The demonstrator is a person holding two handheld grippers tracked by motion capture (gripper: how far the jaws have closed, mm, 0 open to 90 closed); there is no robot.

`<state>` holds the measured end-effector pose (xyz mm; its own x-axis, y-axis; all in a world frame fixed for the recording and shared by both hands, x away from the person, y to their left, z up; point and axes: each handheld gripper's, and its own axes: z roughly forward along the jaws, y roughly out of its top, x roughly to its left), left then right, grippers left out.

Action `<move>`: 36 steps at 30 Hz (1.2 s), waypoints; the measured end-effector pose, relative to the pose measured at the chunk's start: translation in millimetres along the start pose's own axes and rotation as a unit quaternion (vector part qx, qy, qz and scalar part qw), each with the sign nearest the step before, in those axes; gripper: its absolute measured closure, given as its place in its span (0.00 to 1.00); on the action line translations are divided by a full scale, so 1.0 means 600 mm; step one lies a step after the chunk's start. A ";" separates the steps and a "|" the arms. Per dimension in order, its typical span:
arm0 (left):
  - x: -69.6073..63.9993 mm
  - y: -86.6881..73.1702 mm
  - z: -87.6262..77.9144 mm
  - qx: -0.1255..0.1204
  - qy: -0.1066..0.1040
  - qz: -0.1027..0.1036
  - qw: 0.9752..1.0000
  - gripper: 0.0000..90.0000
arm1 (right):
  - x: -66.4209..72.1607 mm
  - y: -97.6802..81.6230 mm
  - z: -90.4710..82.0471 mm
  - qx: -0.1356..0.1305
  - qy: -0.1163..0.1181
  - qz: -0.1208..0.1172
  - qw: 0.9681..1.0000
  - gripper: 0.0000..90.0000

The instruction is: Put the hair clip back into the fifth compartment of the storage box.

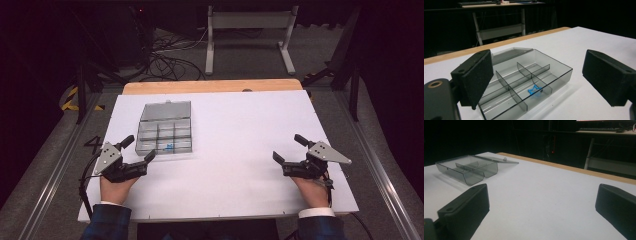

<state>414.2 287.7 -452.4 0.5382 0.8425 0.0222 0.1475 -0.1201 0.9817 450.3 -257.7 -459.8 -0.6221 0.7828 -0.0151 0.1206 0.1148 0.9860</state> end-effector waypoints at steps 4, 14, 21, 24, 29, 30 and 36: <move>0.000 -0.004 -0.002 0.001 -0.003 0.001 1.000 0.11 | 0.000 0.000 0.000 0.000 0.000 0.001 1.000 0.00; -0.002 -0.011 -0.005 0.001 -0.005 0.003 1.000 0.10 | -0.002 -0.001 -0.001 0.001 -0.002 0.003 1.000 0.00; -0.002 -0.014 -0.011 -0.002 -0.009 -0.005 1.000 0.09 | -0.004 -0.002 0.000 0.005 -0.005 0.006 1.000 0.00; -0.001 -0.012 -0.013 -0.003 -0.013 -0.004 1.000 0.09 | -0.003 -0.002 0.002 0.005 -0.004 0.004 1.000 0.00; -0.001 -0.011 -0.015 -0.007 -0.017 -0.006 1.000 0.08 | 0.000 -0.001 0.004 0.008 0.001 0.001 1.000 0.00; -0.001 -0.012 -0.015 -0.006 -0.018 -0.005 1.000 0.08 | 0.000 -0.001 0.004 0.007 0.002 0.002 1.000 0.00; -0.002 -0.015 -0.013 0.001 -0.020 -0.007 1.000 0.08 | -0.003 0.000 0.000 -0.001 0.003 0.008 1.000 0.00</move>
<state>405.7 292.2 -459.9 0.5688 0.8225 0.0010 0.1561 -0.1092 0.9817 451.5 -258.9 -459.8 -0.6253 0.7804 0.0021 0.1292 0.1009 0.9865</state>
